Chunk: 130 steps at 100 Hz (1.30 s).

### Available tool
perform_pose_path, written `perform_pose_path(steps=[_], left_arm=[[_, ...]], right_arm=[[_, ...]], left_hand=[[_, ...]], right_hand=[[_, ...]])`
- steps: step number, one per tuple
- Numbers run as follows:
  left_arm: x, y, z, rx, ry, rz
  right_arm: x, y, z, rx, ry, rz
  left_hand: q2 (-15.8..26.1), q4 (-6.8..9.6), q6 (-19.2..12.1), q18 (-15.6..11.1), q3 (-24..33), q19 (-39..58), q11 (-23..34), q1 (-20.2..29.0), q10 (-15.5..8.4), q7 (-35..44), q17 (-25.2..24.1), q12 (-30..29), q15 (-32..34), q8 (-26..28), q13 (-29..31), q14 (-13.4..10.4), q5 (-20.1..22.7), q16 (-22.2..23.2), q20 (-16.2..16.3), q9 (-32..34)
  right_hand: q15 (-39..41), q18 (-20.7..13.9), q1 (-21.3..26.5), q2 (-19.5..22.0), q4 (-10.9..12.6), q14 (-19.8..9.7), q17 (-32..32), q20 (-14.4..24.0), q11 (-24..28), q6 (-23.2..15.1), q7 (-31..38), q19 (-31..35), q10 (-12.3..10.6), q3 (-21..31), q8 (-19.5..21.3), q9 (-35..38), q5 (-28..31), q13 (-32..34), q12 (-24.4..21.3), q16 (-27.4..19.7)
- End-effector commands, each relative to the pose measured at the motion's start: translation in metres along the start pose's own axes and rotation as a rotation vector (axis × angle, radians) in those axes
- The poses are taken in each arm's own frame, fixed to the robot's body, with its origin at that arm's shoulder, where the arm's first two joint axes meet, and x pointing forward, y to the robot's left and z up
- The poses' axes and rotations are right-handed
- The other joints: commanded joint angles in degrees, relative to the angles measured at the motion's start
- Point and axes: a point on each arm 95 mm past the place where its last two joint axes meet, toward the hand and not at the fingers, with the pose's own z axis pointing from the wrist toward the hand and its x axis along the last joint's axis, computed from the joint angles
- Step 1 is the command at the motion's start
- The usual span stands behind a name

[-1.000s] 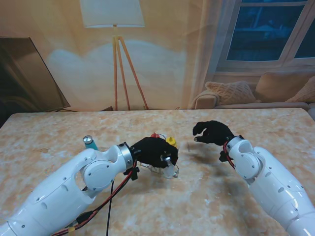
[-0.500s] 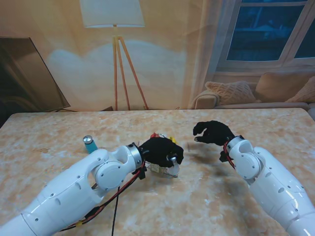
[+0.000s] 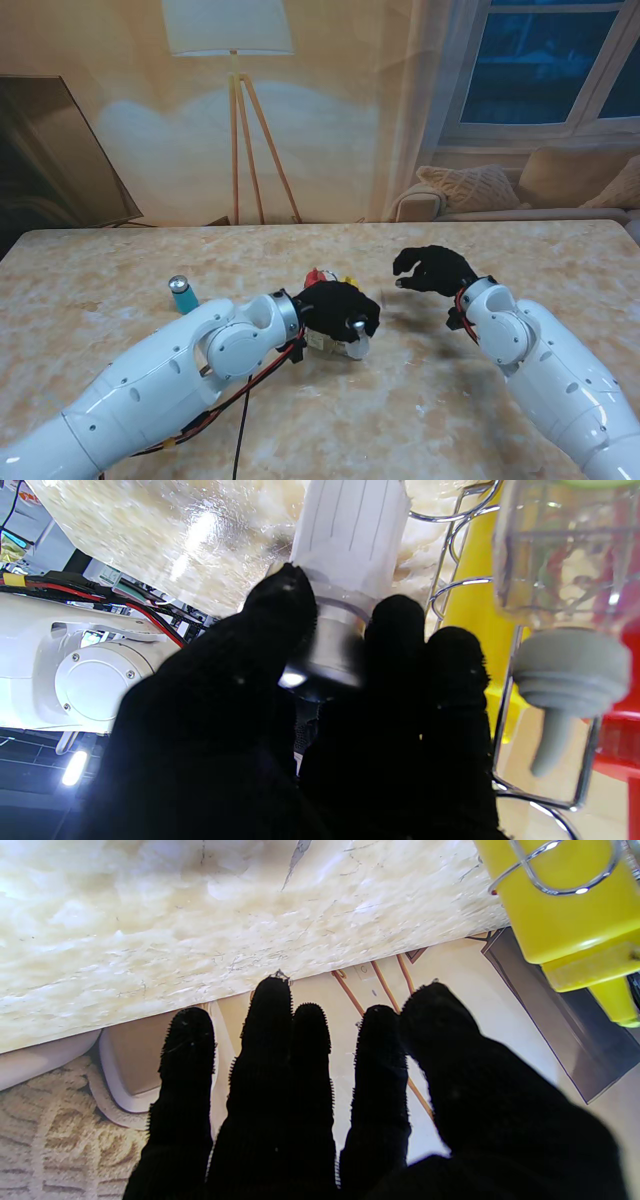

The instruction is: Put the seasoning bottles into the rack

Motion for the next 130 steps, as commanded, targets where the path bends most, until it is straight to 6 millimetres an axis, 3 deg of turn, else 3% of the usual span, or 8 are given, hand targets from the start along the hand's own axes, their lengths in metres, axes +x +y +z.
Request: perform_pose_path(steps=[1,51,130], left_arm=[[0.002,-0.002,0.002,-0.011,0.015,0.01],[0.006,-0.001,0.003,0.007,0.057,0.118],[-0.006,0.011,0.009,-0.009,0.081,0.155]], right_arm=[[0.004,-0.007,-0.001,0.02,0.007,0.011],[0.005,-0.007,-0.002,0.017,0.009,0.014],[0.005,-0.008,-0.003,0.017,0.009,0.014]], left_hand=[[0.16,0.5,2.51,-1.52,6.75,0.64,10.55,3.07,-3.09,5.52,-1.29,4.14,2.39,1.62,-0.31,-3.28,0.64,1.69,1.59,3.68],[-2.2,1.17,2.22,-1.27,11.64,1.47,12.77,0.59,-3.16,7.32,-1.08,6.63,3.86,1.46,-0.04,-3.99,0.83,4.31,2.85,2.79],[-3.61,-0.17,0.43,-2.69,13.28,0.3,14.26,-0.57,-4.79,9.29,-2.04,6.48,3.62,-0.56,-0.56,-5.0,0.98,4.94,3.11,2.09]], right_hand=[[0.51,-0.37,0.91,-0.78,-0.51,0.24,0.14,-0.03,0.75,0.21,0.82,0.64,0.36,0.94,-0.73,1.19,-0.01,-0.49,1.06,1.33],[0.58,-0.52,1.04,-1.24,-0.59,0.24,0.42,-0.55,0.87,0.37,0.89,0.85,0.37,1.34,-0.9,1.45,0.26,-0.28,0.94,1.26],[0.71,-0.71,1.05,-1.45,-0.7,0.17,0.66,-0.88,1.04,0.53,0.7,1.17,0.36,1.87,-0.99,1.49,0.18,-0.1,0.86,1.26]])
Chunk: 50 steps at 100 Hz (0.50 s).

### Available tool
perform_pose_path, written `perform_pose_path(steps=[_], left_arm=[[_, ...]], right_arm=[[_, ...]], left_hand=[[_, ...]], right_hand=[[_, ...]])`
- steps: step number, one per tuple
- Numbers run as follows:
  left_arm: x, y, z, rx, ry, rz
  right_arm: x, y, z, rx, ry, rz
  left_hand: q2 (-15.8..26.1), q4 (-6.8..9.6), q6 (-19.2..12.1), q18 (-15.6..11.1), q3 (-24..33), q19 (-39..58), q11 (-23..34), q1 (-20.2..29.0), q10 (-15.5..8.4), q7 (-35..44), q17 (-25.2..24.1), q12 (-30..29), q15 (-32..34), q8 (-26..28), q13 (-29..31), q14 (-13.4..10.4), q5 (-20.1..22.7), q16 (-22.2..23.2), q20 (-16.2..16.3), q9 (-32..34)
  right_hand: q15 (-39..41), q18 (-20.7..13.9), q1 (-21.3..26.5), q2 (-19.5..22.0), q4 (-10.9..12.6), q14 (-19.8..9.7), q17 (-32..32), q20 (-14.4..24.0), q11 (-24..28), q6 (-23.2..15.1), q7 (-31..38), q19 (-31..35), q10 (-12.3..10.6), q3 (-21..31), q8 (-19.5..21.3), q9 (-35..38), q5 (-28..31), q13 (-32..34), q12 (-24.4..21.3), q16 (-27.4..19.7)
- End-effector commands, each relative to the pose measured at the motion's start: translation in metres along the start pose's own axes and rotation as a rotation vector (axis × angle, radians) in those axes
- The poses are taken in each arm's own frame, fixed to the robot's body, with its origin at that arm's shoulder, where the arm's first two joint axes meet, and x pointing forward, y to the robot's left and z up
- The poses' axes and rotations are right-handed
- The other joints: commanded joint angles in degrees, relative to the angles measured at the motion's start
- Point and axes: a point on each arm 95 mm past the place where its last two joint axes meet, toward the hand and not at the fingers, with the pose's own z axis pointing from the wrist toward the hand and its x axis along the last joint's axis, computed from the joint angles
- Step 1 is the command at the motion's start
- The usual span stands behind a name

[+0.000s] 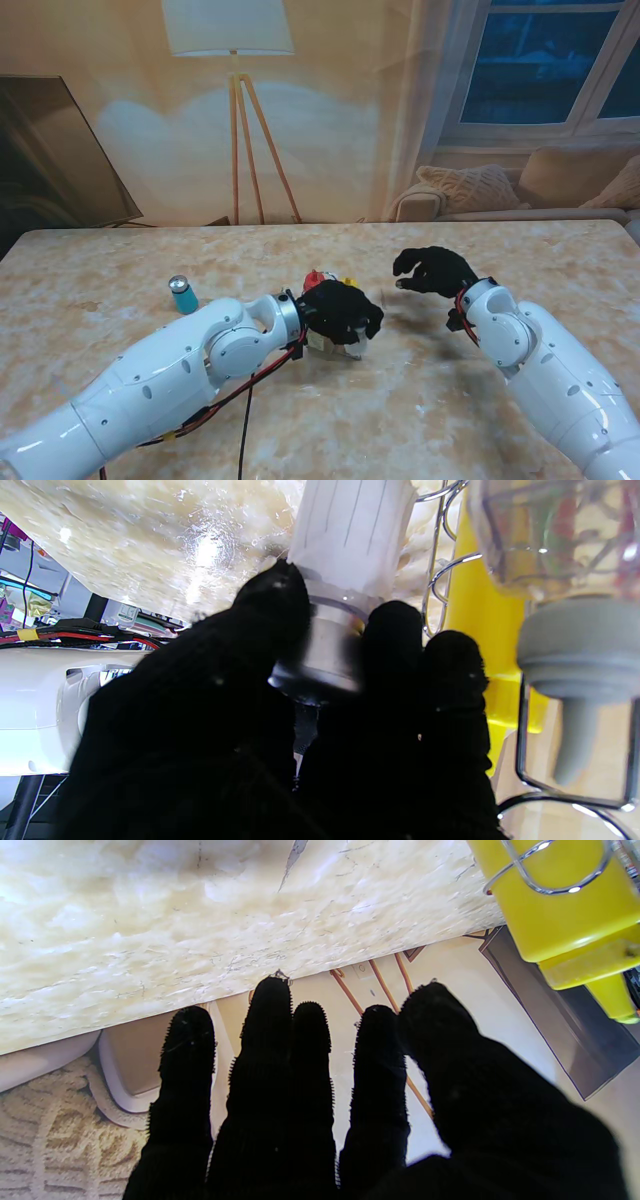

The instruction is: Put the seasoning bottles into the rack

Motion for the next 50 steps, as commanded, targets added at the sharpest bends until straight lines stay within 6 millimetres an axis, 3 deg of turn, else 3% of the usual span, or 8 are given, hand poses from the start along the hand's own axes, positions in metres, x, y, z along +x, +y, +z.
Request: perform_pose_path(steps=[1,18,50], left_arm=[[-0.0024,0.0046,0.0015,-0.022,-0.004,-0.003],[-0.0034,0.0051,0.0022,-0.027,0.0,0.004],[-0.0016,0.0015,0.0021,-0.014,0.019,0.047]], right_arm=[[0.0037,-0.0069,-0.0002,0.021,0.008,0.006],[0.0036,-0.007,-0.0003,0.022,0.007,0.007],[0.0041,-0.0069,0.0,0.022,0.009,0.011]], left_hand=[[0.06,0.65,0.73,-2.31,6.29,-0.71,9.28,3.32,-5.07,5.47,-1.31,3.39,1.26,-0.39,-0.56,-4.22,0.96,1.75,1.08,2.23],[-0.12,0.81,0.82,-2.39,6.72,-0.91,9.82,3.26,-4.95,5.87,-1.38,3.55,1.44,-0.66,-0.57,-4.42,0.87,2.09,1.24,1.99],[-1.55,2.86,0.79,-1.92,10.87,-0.58,11.93,1.25,-4.53,7.52,-1.05,5.85,3.19,-0.3,-0.56,-5.3,0.41,4.89,2.57,1.03]], right_hand=[[0.68,-0.71,1.02,-1.2,-0.7,0.07,0.08,-0.74,0.57,-0.09,0.7,1.12,0.31,1.22,-0.37,0.91,0.15,-0.1,0.87,1.26],[0.68,-0.86,0.94,-1.19,-0.72,0.03,0.15,-0.71,0.59,-0.07,0.76,1.18,0.21,1.19,-0.34,0.94,0.21,-0.09,0.86,1.26],[0.82,-1.16,1.11,-1.42,-0.76,-0.01,0.84,-0.64,0.74,-0.13,1.01,1.43,0.2,1.25,-0.37,1.2,0.43,0.24,0.88,1.28]])
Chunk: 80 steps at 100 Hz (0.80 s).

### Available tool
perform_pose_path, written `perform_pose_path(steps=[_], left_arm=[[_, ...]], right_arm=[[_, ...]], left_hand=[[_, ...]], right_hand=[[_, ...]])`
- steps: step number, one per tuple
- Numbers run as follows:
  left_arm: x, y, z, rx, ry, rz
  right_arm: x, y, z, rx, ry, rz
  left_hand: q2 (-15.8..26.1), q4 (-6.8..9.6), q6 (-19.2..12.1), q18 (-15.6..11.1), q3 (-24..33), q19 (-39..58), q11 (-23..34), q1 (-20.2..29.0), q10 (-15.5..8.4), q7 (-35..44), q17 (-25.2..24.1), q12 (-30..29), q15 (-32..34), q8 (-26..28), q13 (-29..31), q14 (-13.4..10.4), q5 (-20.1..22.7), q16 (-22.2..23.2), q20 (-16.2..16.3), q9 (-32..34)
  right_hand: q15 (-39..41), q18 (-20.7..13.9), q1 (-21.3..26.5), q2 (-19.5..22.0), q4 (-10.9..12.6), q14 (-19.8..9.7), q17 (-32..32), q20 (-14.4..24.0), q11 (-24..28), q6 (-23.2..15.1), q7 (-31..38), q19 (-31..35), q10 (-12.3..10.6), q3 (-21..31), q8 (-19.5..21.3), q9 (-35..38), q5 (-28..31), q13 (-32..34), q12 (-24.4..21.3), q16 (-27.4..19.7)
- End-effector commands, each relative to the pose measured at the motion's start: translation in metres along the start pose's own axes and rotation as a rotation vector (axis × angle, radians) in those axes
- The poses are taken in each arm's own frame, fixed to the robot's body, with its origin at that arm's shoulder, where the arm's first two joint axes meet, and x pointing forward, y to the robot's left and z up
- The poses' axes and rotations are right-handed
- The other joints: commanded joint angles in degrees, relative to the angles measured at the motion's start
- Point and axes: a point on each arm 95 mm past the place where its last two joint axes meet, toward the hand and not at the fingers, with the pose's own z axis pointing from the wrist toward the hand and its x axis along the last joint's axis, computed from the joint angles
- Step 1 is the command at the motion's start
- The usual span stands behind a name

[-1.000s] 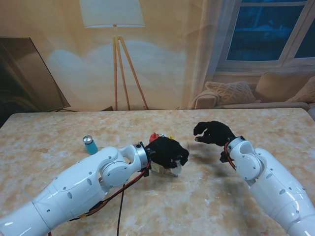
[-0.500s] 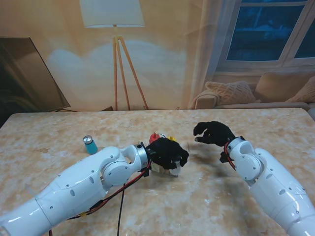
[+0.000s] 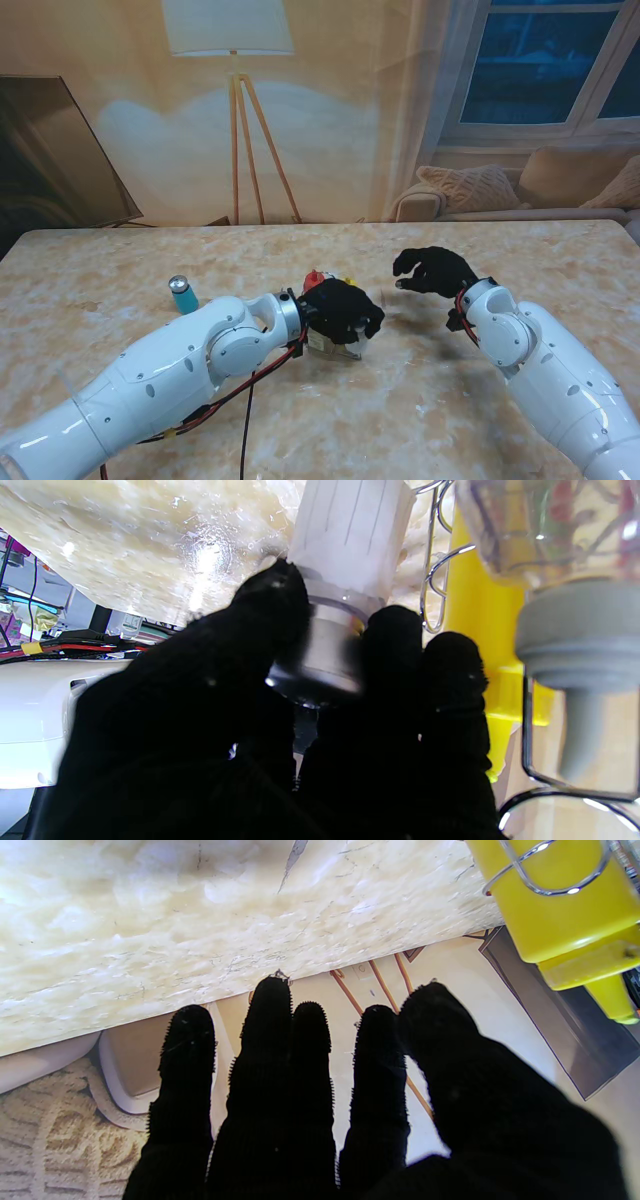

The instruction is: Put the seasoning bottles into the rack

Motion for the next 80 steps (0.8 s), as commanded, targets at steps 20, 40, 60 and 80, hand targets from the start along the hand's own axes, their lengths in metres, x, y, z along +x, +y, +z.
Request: perform_pose_path(steps=[20,40,60,80], left_arm=[[-0.0007,-0.0004,0.0002,-0.012,0.005,0.022],[-0.0016,-0.0011,0.0014,-0.016,0.013,0.042],[-0.0022,-0.0027,0.0015,-0.02,0.017,0.049],[-0.0041,-0.001,0.0037,-0.043,0.022,0.046]], right_arm=[[0.0043,-0.0067,-0.0003,0.021,0.009,0.011],[0.0044,-0.0066,-0.0005,0.022,0.009,0.013],[0.0045,-0.0066,-0.0005,0.022,0.007,0.014],[0.0045,-0.0066,-0.0005,0.023,0.008,0.013]], left_hand=[[-0.58,3.39,1.09,-1.82,8.63,-0.11,9.7,2.32,-4.66,5.21,-0.65,4.36,2.7,0.38,-0.44,-5.19,0.5,2.53,1.3,2.22],[-0.82,3.33,0.81,-2.0,9.04,-0.35,9.61,2.17,-4.91,5.28,-0.62,4.42,2.39,0.14,-0.35,-5.33,0.61,2.66,1.33,2.31],[-1.03,3.33,0.71,-2.07,9.28,-0.53,9.55,2.17,-4.95,5.36,-0.33,4.43,2.14,-0.02,-0.13,-5.39,0.75,2.87,1.33,2.42],[-1.11,3.26,0.45,-2.27,9.31,-1.01,9.45,2.17,-5.33,5.4,-0.75,4.4,1.85,-0.18,-0.31,-5.53,0.89,3.1,1.29,2.36]], right_hand=[[0.93,-1.48,1.25,-1.57,-0.79,-0.12,0.79,-0.62,0.88,-0.2,1.15,1.07,0.14,1.41,-0.46,1.43,0.6,0.53,0.9,1.31],[1.0,-1.7,1.3,-1.64,-0.84,-0.17,1.17,-0.66,1.02,-0.02,1.23,1.05,0.16,1.53,-0.57,1.66,0.76,0.76,0.91,1.32],[0.95,-1.66,1.35,-1.7,-0.87,-0.21,1.34,-0.68,0.96,0.02,1.24,1.06,0.25,1.59,-0.72,1.65,0.8,0.79,0.84,1.29],[0.97,-1.7,1.3,-1.63,-0.88,-0.26,1.31,-0.68,0.98,0.05,1.25,1.02,0.18,1.57,-0.79,1.66,0.78,0.86,0.81,1.3]])
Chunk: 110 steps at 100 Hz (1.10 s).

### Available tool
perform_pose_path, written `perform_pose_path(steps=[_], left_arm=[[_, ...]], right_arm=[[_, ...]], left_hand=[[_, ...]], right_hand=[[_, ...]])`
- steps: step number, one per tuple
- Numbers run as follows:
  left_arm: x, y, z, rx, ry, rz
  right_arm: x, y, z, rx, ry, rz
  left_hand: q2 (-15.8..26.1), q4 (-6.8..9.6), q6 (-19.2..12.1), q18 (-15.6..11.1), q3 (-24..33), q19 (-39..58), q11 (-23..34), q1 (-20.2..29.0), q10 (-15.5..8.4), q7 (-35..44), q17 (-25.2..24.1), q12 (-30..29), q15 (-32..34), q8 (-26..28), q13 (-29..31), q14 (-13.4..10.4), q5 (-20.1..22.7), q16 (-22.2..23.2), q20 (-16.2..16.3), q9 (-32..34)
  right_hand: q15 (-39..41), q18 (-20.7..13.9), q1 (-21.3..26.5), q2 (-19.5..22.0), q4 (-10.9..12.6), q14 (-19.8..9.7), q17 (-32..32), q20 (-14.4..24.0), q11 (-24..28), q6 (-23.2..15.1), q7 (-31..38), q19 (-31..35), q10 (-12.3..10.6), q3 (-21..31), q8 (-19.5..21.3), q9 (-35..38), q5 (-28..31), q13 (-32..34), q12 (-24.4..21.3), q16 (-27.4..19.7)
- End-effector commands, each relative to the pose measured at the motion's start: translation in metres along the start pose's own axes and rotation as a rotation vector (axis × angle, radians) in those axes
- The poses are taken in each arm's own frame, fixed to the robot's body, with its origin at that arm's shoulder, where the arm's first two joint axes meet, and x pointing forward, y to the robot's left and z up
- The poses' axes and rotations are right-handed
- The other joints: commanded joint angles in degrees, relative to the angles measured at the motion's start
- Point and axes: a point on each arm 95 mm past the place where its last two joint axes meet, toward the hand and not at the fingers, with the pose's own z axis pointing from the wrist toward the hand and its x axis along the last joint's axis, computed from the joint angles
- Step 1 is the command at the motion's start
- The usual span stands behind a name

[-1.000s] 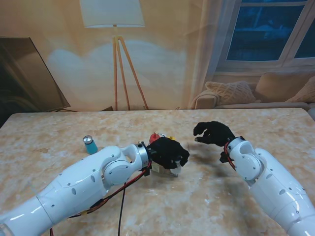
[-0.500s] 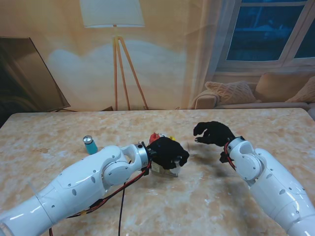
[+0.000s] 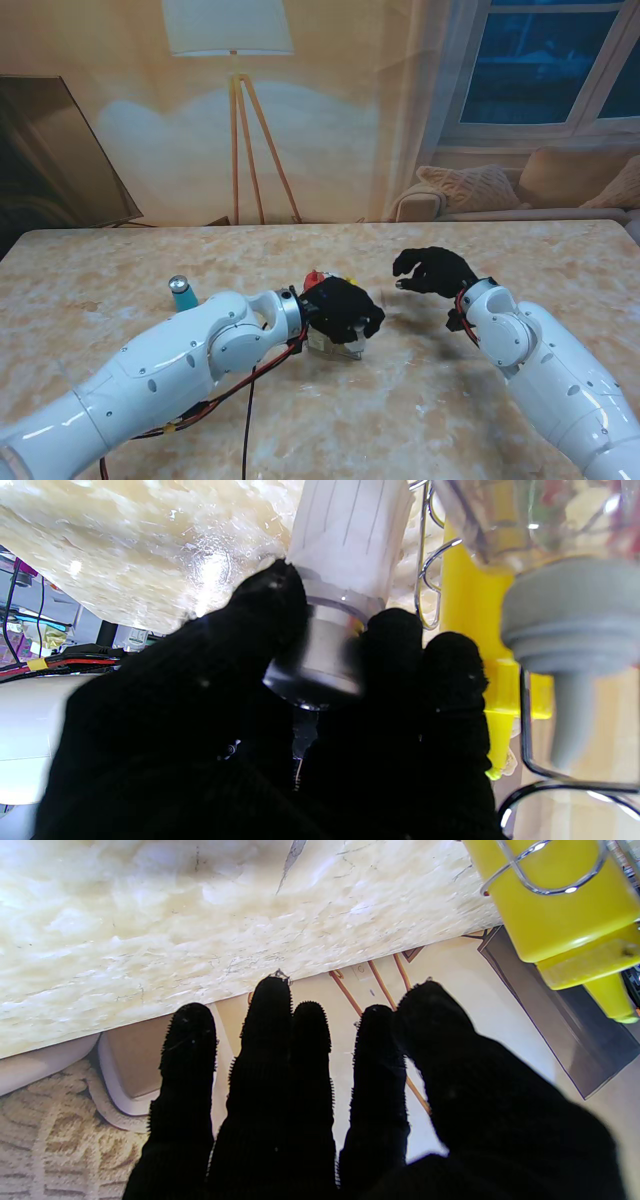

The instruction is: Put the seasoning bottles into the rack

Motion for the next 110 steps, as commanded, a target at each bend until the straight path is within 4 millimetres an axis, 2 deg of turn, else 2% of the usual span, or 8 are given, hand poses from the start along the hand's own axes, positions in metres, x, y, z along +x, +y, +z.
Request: perform_pose_path(steps=[1,84,105,110], left_arm=[[-0.0023,0.0014,0.0012,-0.024,0.0,0.001],[-0.0032,-0.0036,0.0071,-0.043,0.03,0.033],[-0.0058,0.0017,0.0064,-0.048,0.022,0.021],[-0.0064,0.0038,0.0062,-0.048,0.02,0.015]], right_arm=[[0.0042,-0.0066,-0.0005,0.02,0.008,0.007],[0.004,-0.0064,-0.0017,0.017,0.007,0.009],[0.0039,-0.0062,-0.0025,0.014,0.008,0.008],[0.0039,-0.0062,-0.0025,0.015,0.008,0.008]], left_hand=[[-0.31,3.26,0.69,-2.28,7.17,-1.04,8.78,3.41,-5.32,4.22,-0.76,3.34,1.16,-0.17,-0.31,-5.53,0.9,1.65,1.16,2.41],[-0.51,3.83,-0.36,-2.81,8.06,-1.92,8.86,3.04,-6.35,4.77,-0.96,3.82,0.83,-0.17,-0.64,-6.23,0.64,2.99,1.7,2.03],[-0.06,3.08,-0.28,-3.0,7.15,-2.27,8.51,3.24,-6.38,4.72,-1.18,3.32,0.23,-0.45,-0.96,-6.06,0.4,2.94,1.89,1.95],[0.24,2.34,-0.15,-3.04,6.18,-2.41,8.35,3.66,-6.38,4.58,-1.47,2.97,-0.09,-0.61,-1.04,-5.79,0.29,2.81,2.14,1.94]], right_hand=[[0.92,-1.22,0.64,-1.09,-0.87,-0.25,0.35,-0.68,0.48,0.04,1.15,1.0,0.27,0.92,-0.68,1.65,0.72,0.76,0.81,1.3],[1.03,-1.34,0.69,-1.08,-0.85,-0.23,0.6,-0.53,0.56,0.35,1.17,1.2,0.29,0.9,-0.9,1.85,1.02,0.94,0.77,1.35],[1.09,-1.31,0.67,-1.09,-0.86,-0.21,0.58,-0.48,0.61,0.19,1.22,1.19,0.19,0.89,-0.88,1.95,1.06,0.93,0.79,1.4],[1.11,-1.3,0.68,-1.11,-0.86,-0.25,0.57,-0.47,0.61,0.12,1.23,1.19,0.21,0.89,-0.87,1.94,1.06,0.96,0.79,1.41]])
